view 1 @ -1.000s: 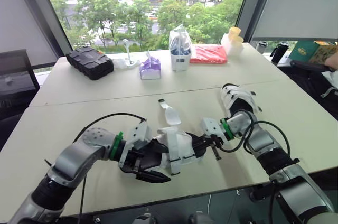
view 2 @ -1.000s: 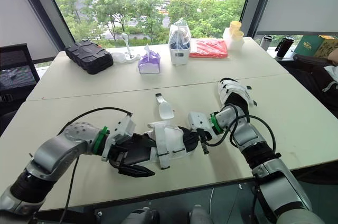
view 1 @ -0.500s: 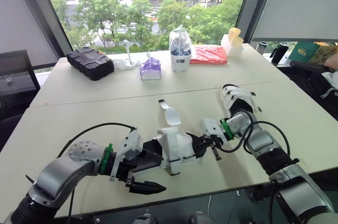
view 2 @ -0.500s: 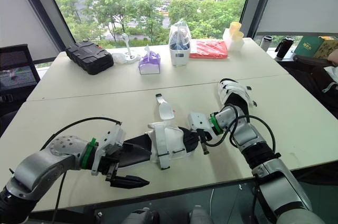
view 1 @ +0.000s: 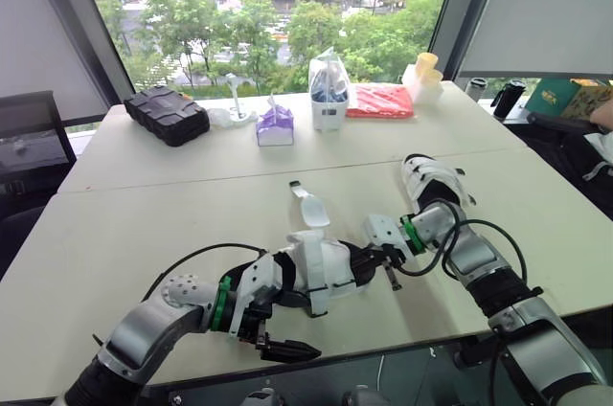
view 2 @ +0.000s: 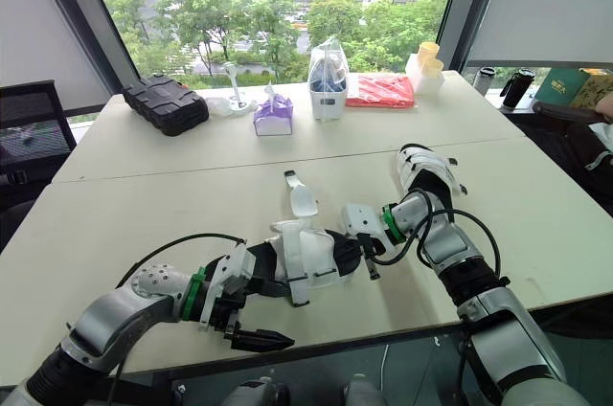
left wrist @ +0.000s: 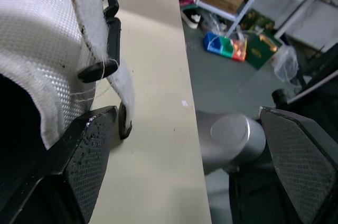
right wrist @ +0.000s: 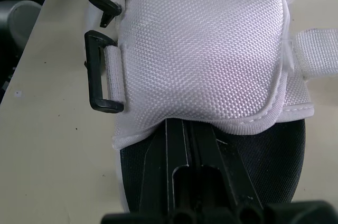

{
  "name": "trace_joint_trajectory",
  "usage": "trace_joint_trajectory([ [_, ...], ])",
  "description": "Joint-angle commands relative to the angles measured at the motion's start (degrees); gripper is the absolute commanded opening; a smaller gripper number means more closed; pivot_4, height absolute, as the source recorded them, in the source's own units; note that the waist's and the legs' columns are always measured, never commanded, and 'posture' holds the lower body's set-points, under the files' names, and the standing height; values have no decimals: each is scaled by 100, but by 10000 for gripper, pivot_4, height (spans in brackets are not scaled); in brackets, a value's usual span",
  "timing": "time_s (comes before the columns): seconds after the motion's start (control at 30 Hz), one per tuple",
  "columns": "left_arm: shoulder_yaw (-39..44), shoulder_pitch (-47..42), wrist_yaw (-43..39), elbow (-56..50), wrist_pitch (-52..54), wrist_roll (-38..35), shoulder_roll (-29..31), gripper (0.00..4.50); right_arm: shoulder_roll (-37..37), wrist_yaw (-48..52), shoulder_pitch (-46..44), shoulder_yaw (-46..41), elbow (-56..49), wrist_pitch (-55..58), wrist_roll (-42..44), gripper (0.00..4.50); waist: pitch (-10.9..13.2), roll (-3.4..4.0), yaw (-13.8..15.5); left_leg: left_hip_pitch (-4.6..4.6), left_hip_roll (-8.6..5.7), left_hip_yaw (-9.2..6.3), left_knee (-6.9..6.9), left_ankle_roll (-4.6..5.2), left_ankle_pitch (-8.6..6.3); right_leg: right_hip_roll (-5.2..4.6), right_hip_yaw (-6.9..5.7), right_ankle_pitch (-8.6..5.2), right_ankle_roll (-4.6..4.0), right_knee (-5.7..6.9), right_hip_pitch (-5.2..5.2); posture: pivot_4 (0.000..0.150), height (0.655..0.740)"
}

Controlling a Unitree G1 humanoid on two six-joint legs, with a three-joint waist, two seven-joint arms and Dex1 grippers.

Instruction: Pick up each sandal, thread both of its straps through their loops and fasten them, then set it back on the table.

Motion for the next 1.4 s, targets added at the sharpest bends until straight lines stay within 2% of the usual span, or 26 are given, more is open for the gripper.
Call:
trace_joint_trajectory([
  [0.03,98,-167,334,331,3,48,-315,44887,88,2,63,180,46,-1,-146,0,-6,9,14,1,0,0,1,-4,-2,0,0,0,-1,-5,4,1500,7400],
  [0.23,94,-220,535,661,20,110,-797,44887,107,-18,81,182,23,-3,-171,0,-9,10,7,1,0,-1,5,-3,-2,0,-3,2,-2,-7,8,1500,7400],
  [0.27,70,-207,539,670,23,133,-822,42442,105,-18,83,181,22,-3,-170,0,-12,14,11,1,0,0,4,1,1,0,-3,2,-2,-8,7,1500,7400],
  [0.33,35,-170,547,671,19,162,-839,36157,99,-14,90,179,19,-7,-170,0,-14,11,7,2,0,-1,4,3,2,0,-4,2,-2,-8,8,1500,7400],
  [0.57,-70,-39,351,398,115,154,-511,222,103,-10,95,183,17,-24,-167,0,-13,10,-13,-1,5,0,-16,4,2,4,-5,3,2,-9,-8,1500,7400],
  [0.67,-180,78,93,78,50,208,-101,222,105,-8,84,186,35,-38,-165,0,-12,11,-22,-2,8,0,-23,2,1,5,-5,3,1,-11,-11,1500,7400],
  [1.0,-463,335,-302,-516,-319,429,594,222,94,-5,104,177,36,-37,-157,0,-12,10,-15,-2,12,1,-34,-8,-5,5,-5,-7,-17,-22,-11,1500,7400],
  [1.2,-794,308,-230,-627,-527,588,341,222,60,4,214,174,-168,69,-121,0,-11,10,-10,-2,12,1,-38,-8,-5,4,-4,-7,-17,-28,-11,1500,7400],
  [1.4,-1148,460,-360,-912,-563,630,362,222,-30,49,412,146,-587,334,-42,0,-11,10,5,-3,13,1,-51,1,0,4,-5,-7,-17,-32,-15,1500,7400],
])
